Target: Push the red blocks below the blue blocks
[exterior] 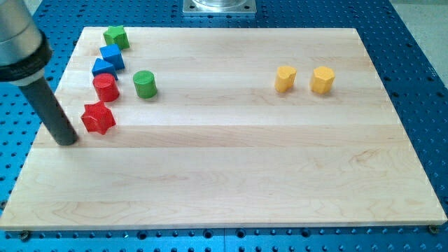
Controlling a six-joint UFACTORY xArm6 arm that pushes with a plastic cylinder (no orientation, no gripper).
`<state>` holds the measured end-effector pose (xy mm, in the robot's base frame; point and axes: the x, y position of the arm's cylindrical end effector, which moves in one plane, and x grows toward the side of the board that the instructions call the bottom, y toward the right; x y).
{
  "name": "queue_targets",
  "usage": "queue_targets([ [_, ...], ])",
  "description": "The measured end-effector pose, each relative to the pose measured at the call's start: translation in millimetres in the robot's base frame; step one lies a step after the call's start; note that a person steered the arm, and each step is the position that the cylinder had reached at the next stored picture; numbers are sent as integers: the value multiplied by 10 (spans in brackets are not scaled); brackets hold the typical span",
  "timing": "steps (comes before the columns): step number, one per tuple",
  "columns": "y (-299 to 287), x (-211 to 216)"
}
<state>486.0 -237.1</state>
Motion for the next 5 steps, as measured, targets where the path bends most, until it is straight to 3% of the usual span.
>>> queue_targets([
  [1, 325, 0],
  [3, 376, -247],
  [4, 803, -46],
  [5, 1826, -200],
])
